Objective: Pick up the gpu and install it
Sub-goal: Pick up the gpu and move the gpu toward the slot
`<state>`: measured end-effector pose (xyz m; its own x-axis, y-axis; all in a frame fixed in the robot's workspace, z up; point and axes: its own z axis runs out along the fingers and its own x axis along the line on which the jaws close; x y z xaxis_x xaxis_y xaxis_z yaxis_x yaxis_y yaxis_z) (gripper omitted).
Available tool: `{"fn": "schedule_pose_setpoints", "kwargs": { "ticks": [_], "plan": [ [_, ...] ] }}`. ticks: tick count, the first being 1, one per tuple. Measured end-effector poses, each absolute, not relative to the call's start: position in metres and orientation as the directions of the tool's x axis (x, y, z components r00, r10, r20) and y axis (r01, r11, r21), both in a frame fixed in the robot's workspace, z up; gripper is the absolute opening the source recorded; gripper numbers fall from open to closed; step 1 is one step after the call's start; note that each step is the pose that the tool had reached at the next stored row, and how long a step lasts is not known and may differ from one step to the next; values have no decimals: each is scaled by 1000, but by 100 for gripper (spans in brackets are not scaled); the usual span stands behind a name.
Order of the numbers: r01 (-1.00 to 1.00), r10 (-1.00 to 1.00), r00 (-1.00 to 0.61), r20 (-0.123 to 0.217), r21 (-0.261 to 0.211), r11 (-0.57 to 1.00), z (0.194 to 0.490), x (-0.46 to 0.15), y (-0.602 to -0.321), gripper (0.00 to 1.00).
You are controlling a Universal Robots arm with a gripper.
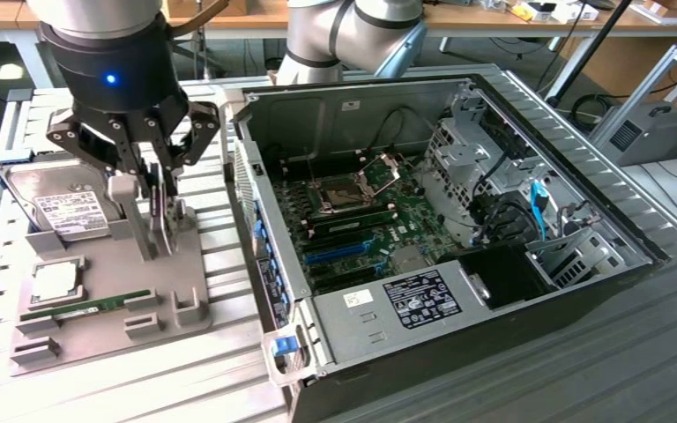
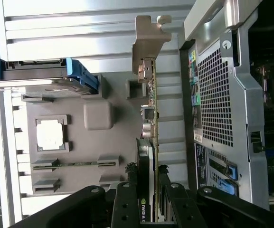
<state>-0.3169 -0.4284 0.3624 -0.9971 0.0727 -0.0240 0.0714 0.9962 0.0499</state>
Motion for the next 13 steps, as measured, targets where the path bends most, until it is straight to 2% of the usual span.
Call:
{"fn": "schedule_pose_setpoints", "kwargs": {
  "ticks": [13],
  "plan": [
    [60,61,-998,-24,50,997,408,-317,-428,27]
  ]
}}
